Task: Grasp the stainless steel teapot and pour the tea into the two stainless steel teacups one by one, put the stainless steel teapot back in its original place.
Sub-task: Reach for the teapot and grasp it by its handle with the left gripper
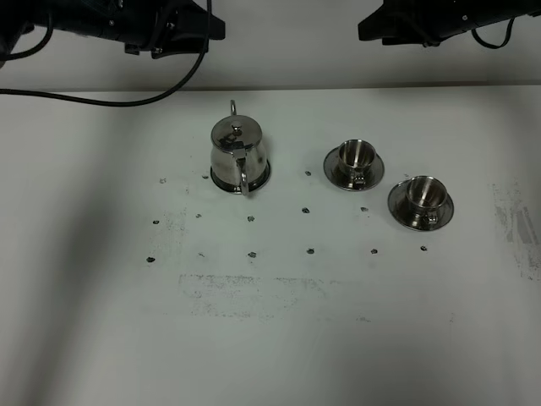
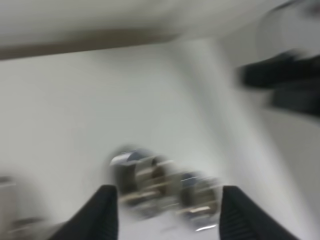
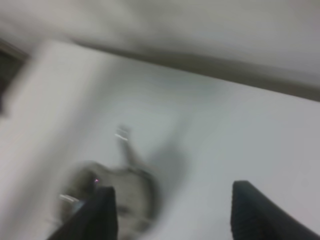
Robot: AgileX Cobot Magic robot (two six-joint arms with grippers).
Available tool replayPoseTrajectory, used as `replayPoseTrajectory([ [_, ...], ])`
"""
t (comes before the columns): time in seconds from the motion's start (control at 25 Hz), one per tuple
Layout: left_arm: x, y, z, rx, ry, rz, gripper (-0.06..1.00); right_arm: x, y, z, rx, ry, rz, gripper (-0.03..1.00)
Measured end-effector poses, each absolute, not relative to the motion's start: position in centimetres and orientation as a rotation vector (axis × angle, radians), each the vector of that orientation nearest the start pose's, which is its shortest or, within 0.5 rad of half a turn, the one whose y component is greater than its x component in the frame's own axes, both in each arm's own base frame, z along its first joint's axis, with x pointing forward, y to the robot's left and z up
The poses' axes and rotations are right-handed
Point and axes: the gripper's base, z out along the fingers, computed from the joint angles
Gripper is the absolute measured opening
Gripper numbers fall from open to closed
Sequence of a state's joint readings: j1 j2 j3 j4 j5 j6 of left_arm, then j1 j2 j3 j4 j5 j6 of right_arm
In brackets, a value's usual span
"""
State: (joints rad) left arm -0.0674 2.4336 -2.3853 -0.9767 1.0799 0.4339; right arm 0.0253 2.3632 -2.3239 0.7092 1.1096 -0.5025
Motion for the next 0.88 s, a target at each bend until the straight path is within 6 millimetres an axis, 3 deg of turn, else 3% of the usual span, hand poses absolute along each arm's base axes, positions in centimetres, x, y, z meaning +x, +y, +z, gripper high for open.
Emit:
replayPoseTrajectory([
  [0.12, 52.2, -10.2, 28.5, 0.379, 2.286, -0.854, 0.41, 50.8, 6.8, 28.2, -0.516, 2.466, 0.462, 0.48],
  [0.28, 51.0, -9.9, 31.2, 0.432, 2.271, -0.764, 0.35, 48.0, 6.8, 31.4, -0.533, 2.523, 0.233, 0.48],
  [0.36, 50.1, -9.8, 32.0, 0.446, 2.273, -0.756, 0.33, 45.6, 6.4, 34.3, -0.523, 2.499, 0.168, 0.47],
  [0.56, 46.3, -9.2, 33.0, 0.519, 2.297, -0.693, 0.29, 38.3, 4.8, 40.0, -0.490, 2.431, 0.037, 0.47],
  [0.68, 44.1, -8.7, 35.2, 0.551, 2.233, -0.600, 0.29, 32.9, 4.3, 43.2, -0.451, 2.297, 0.026, 0.47],
  [0.8, 42.2, -8.1, 36.9, 0.560, 2.166, -0.507, 0.29, 27.1, 3.8, 44.9, -0.414, 2.168, 0.041, 0.47],
  [0.88, 41.2, -7.8, 37.3, 0.541, 2.138, -0.466, 0.29, 23.4, 3.4, 45.0, -0.395, 2.122, 0.051, 0.47],
])
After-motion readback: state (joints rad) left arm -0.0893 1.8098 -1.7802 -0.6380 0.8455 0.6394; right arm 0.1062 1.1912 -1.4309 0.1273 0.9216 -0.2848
